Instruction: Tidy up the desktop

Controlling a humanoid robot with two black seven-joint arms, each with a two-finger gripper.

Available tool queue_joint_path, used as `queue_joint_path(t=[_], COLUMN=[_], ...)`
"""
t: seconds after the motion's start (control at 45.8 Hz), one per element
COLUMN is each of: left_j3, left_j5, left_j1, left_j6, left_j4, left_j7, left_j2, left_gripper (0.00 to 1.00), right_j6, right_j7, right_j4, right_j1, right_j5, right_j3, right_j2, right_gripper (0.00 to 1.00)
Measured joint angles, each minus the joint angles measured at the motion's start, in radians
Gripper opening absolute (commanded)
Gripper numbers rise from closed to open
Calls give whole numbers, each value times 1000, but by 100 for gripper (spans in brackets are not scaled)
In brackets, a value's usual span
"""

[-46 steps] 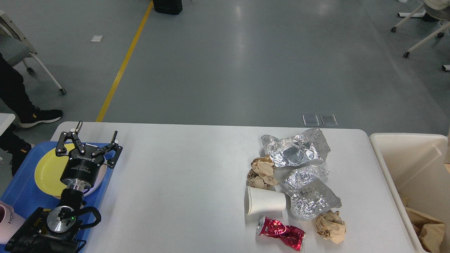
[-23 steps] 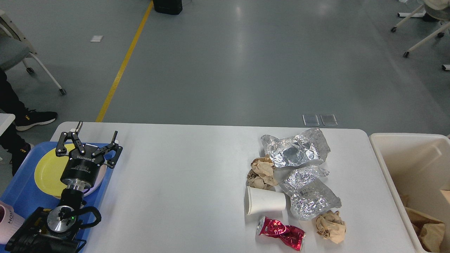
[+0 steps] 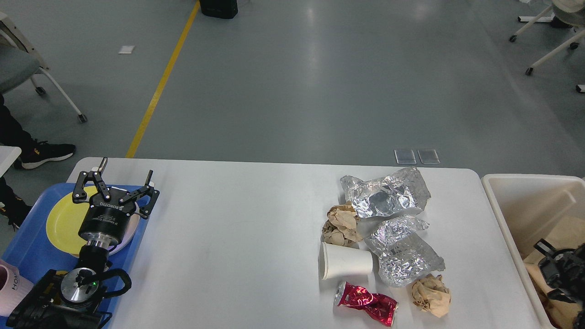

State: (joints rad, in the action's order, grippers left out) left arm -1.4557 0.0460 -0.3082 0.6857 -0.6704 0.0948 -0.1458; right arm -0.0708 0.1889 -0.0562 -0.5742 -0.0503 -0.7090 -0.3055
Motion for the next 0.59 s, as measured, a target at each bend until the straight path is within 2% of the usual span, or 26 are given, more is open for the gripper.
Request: queue_joint_path(t=[0.328, 0.349, 0.393, 0.437, 0.48, 0.59], left_j3=[0, 0, 0, 0, 0, 0], left_j5=[0, 0, 0, 0, 0, 0], left_j1=[0, 0, 0, 0, 0, 0], left_j6=[0, 0, 0, 0, 0, 0], left_j4=[0, 0, 0, 0, 0, 0], left_j7=[0, 0, 0, 0, 0, 0], left_j2=[0, 0, 0, 0, 0, 0], left_gripper=[97, 97, 97, 97, 97, 97], right_j6=[31, 31, 31, 33, 37, 65], right_j7=[0, 1, 1, 1, 1, 1], right_j4=[-3, -3, -2, -2, -2, 0], right_j1=[42, 45, 53, 58, 62, 57], right_j5=[0, 0, 0, 0, 0, 0], right_j3=[13, 13, 13, 12, 11, 10], right_j2=[7, 6, 5, 3, 2, -3], right_gripper=[0, 7, 32, 62, 98, 100])
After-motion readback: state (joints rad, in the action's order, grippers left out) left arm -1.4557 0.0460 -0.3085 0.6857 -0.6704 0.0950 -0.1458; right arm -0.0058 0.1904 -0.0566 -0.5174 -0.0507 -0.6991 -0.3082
